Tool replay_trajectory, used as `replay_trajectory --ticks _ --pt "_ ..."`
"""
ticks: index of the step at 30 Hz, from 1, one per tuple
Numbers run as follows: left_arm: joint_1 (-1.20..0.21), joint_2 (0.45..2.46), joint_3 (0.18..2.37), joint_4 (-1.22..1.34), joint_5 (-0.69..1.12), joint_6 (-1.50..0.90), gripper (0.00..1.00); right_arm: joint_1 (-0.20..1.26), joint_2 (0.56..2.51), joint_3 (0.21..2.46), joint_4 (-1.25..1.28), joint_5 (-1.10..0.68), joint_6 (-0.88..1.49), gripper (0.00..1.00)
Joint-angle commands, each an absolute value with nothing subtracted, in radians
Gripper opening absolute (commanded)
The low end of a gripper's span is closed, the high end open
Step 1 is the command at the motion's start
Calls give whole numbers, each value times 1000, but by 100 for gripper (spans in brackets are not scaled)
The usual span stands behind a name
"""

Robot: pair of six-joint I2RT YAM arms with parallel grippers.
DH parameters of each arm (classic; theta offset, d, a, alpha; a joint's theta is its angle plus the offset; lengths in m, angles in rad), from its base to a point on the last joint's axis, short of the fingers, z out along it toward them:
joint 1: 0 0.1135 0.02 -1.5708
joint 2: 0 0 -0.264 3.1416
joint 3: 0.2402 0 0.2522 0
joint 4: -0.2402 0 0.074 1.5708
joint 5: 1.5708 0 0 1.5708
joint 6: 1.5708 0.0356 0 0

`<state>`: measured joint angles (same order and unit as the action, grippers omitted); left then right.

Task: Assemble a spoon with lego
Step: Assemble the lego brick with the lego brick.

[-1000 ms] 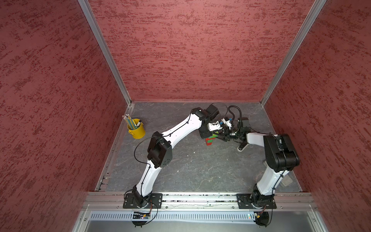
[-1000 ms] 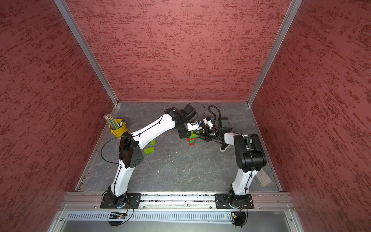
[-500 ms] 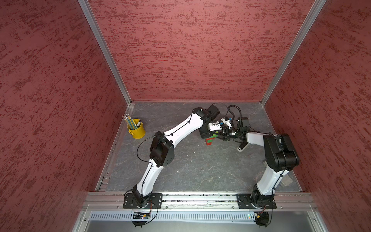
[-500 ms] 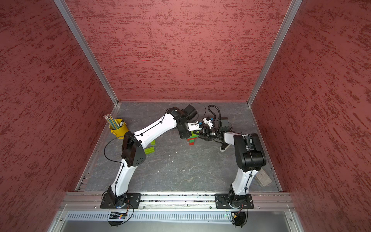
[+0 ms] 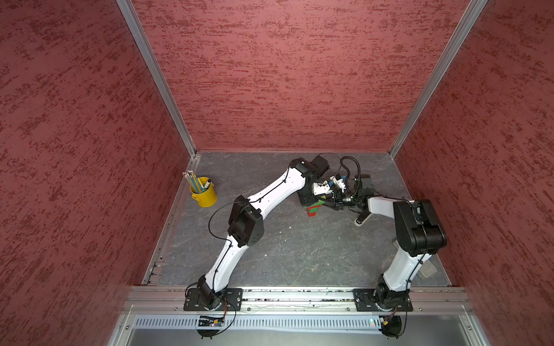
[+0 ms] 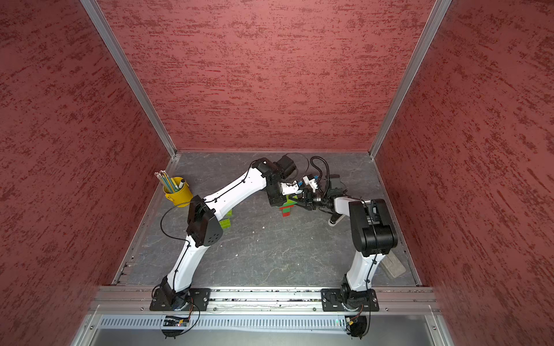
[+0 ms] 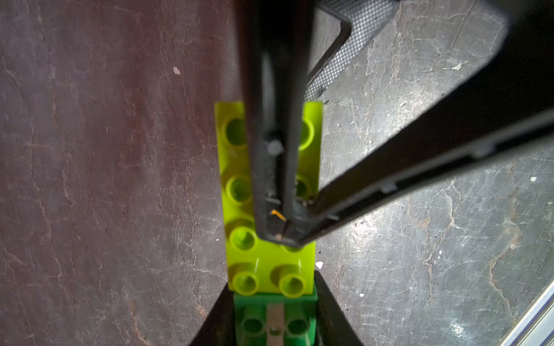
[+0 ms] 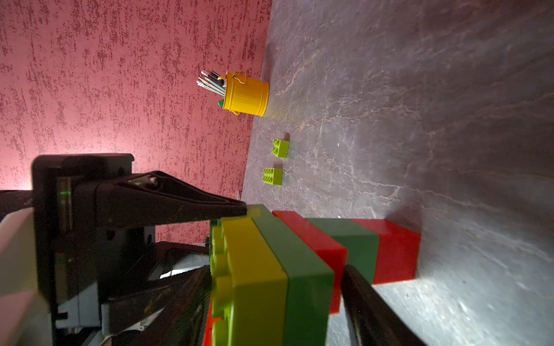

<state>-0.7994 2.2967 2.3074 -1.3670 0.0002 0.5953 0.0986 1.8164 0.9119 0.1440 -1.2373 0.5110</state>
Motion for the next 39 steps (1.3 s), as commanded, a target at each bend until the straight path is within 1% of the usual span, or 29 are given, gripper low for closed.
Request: replay_trajectory --ticks 1,9,12,15,18,20,30,32,39 --pt "-799 2365 2308 -1368 21 589 9 115 1839 925 95 -1220 477 69" --pt "-795 2363 2270 -1326 28 589 9 117 1840 923 94 -1217 477 69" --pt "-796 2343 2256 -1315 15 587 11 117 1836 925 88 -1215 474 69" --pt "-792 2309 2231 -1281 14 587 18 117 1838 928 87 -1214 474 69" --pt "-793 2292 2220 -1268 -8 590 31 117 1839 928 87 -1215 473 69" --pt "-792 2287 2227 -1267 -15 588 36 116 1835 928 82 -1212 472 69" --pt "-794 2270 2234 -1273 -40 582 53 117 1829 931 75 -1211 468 70" --pt "-792 2263 2234 -1267 -45 583 60 116 1828 931 73 -1212 469 71" --pt "-792 2234 2232 -1249 -46 585 72 115 1814 921 123 -1229 507 80"
